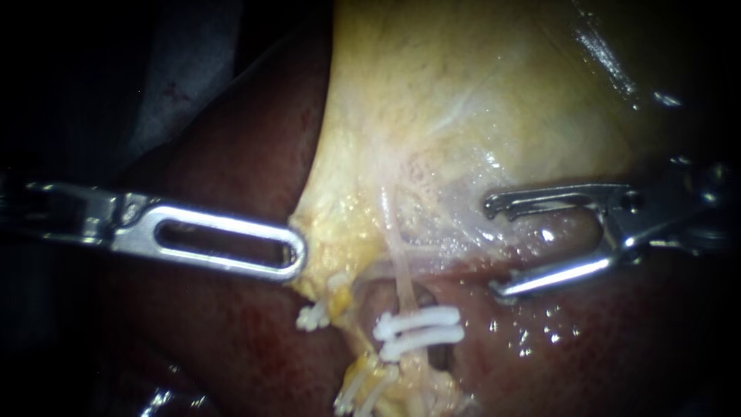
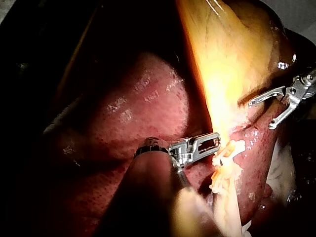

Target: Going back second clip right tube

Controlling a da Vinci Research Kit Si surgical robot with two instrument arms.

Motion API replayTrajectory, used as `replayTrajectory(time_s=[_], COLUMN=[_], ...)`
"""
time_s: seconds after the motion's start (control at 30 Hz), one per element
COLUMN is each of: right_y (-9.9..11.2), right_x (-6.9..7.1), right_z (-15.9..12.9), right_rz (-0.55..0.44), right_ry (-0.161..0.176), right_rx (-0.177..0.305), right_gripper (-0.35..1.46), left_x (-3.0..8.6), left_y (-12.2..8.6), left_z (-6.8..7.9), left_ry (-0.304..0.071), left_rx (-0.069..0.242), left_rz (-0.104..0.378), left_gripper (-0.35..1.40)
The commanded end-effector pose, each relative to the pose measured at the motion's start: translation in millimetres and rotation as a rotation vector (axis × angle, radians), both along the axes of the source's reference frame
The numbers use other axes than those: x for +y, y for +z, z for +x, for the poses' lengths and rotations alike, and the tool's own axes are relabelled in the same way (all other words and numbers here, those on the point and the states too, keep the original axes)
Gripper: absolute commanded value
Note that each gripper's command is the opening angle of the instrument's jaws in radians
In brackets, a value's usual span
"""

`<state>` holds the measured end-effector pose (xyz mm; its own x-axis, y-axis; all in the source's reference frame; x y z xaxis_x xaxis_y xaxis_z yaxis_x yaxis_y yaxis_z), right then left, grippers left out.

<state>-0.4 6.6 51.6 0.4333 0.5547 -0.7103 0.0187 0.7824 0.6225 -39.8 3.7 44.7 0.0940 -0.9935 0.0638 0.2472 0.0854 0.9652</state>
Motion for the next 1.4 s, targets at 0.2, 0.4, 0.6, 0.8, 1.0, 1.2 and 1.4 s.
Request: replayTrajectory(time_s=[0.2,0.4,0.6,0.8,1.0,1.2,1.4], right_y=[0.0,0.1,0.2,0.2,0.2,0.2,0.2], right_x=[0.0,-0.1,-0.2,-0.2,-0.2,-0.2,-0.2], right_z=[-0.2,-0.3,-0.4,-0.5,-0.5,-0.5,-0.6], right_rz=[0.001,0.0,-0.001,-0.001,-0.001,-0.001,-0.001], right_ry=[-0.002,-0.002,-0.003,-0.003,-0.003,-0.004,-0.004], right_rx=[0.001,0.002,0.002,0.002,0.002,0.002,0.002], right_gripper=[0.59,0.59,0.58,0.58,0.58,0.58,0.58], left_x=[-0.5,-1.9,-3.0,-3.3,-3.4,-3.5,-3.5], left_y=[1.0,3.1,4.6,5.1,5.5,5.4,5.4], left_z=[-0.6,-2.5,-5.0,-6.5,-7.0,-7.0,-7.0], left_ry=[-0.003,0.001,0.019,0.025,0.029,0.03,0.03], left_rx=[0.005,0.009,0.001,-0.001,-0.002,-0.002,-0.002], left_rz=[-0.006,-0.018,-0.029,-0.03,-0.03,-0.03,-0.03], left_gripper=[-0.35,-0.35,-0.35,-0.35,-0.35,-0.35,-0.35])
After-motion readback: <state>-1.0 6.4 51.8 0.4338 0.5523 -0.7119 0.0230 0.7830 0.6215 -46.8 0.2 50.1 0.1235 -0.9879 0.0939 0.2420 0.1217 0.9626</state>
